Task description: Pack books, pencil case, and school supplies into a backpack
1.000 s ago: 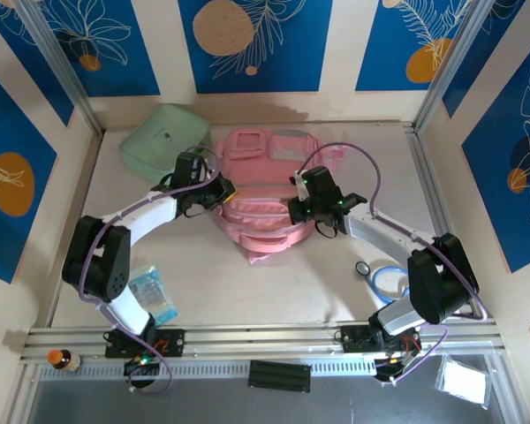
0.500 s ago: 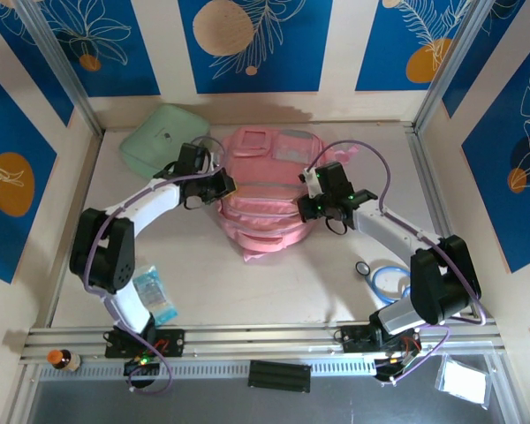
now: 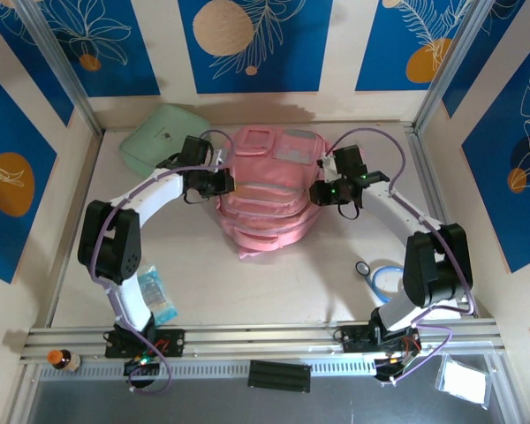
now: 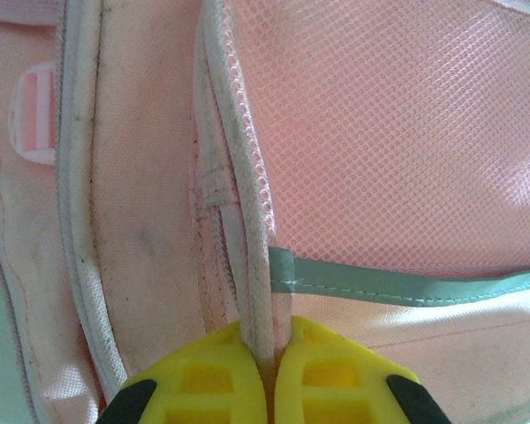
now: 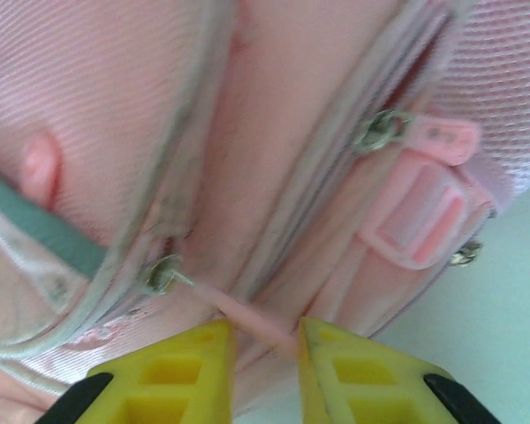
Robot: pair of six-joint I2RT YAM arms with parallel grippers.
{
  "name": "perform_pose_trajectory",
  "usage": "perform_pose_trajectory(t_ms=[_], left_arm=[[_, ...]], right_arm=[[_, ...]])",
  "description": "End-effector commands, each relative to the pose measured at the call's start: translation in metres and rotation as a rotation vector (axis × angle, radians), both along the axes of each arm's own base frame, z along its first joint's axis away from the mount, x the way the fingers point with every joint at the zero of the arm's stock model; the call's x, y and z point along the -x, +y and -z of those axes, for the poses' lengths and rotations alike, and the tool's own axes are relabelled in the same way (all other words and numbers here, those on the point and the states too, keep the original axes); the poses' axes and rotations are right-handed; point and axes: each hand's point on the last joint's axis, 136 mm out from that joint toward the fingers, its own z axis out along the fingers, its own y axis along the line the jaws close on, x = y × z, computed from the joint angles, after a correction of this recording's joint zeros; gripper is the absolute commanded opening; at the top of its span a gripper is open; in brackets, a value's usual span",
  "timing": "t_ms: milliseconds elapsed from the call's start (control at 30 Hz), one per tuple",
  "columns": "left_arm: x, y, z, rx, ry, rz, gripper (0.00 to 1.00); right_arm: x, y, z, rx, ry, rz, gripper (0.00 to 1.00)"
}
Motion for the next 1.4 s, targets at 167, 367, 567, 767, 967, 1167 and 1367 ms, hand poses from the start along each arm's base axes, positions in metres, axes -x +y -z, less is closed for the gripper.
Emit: perform_pose_trajectory(t_ms=[167,367,567,767,967,1167,1367], left_arm=[[-0.002,0.009,-0.009,0.005,-0.018,0.01,0.09],[0.001,0.03,-0.065,-0.011,-0.19,-0.091,0.55],[0.023,0.123,-0.091,-0.306,-0.433,-0.41,0.95],[0.073,0.217,-0.082,-0.629,-0.57,-0.723,1.0],[0.094,0.259,-0.048,-0.862,-0.565,-0.797,1.0],[0.087,0.276,-0.014,-0.934,-0.504,-0.71,0.99],[0.069,0.254,0.007,-0.737,-0.612,-0.569,0.99]], right_arm=[[-0.028,-0.01,-0.021,-0.077,-0.03,0.148,0.26],[-0.011,-0.033,-0.069,-0.067,-0.231,0.237,0.57],[0.012,-0.093,-0.084,0.037,-0.394,0.477,0.93],[0.036,-0.151,-0.056,0.16,-0.42,0.722,0.99],[0.044,-0.177,-0.016,0.261,-0.51,0.79,0.99],[0.04,-0.17,0.026,0.339,-0.429,0.695,0.99],[0.026,-0.153,0.022,0.296,-0.496,0.579,0.99]])
